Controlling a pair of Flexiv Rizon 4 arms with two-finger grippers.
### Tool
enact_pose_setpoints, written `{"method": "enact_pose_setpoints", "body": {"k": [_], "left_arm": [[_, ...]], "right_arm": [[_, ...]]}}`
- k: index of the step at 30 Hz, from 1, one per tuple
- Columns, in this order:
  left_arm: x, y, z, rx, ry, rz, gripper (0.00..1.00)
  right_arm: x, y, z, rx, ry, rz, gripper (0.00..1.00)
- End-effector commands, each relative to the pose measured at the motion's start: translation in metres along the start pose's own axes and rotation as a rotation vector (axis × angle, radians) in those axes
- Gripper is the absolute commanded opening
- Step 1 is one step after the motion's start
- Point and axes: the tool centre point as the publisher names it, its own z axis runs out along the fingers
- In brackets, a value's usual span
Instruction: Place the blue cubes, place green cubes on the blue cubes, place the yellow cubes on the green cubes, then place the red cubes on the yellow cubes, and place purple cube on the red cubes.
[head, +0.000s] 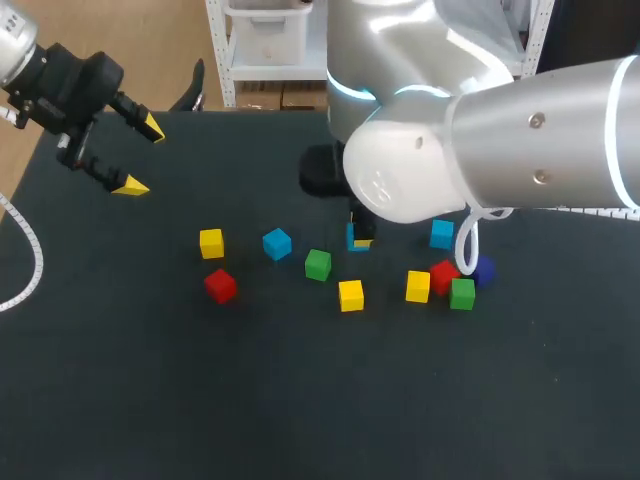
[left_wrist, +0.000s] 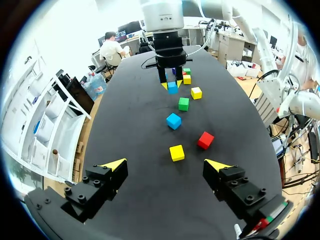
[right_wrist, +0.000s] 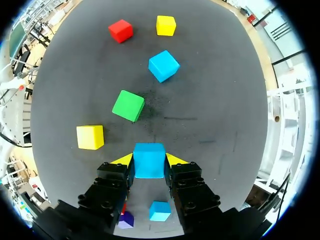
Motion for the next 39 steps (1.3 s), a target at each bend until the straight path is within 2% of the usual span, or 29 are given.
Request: {"method": "enact_pose_setpoints", "body": {"k": [1, 39], "left_arm": [[0.000, 0.000, 0.000, 0.000, 0.000, 0.002, 1.00], [0.000, 0.000, 0.000, 0.000, 0.000, 0.002, 1.00]], "right_arm": [[0.000, 0.001, 0.006, 0.017, 0.004, -0.003, 0.00], [0.004, -0.018, 0.022, 0.031, 0.046, 0.021, 0.00]]}}
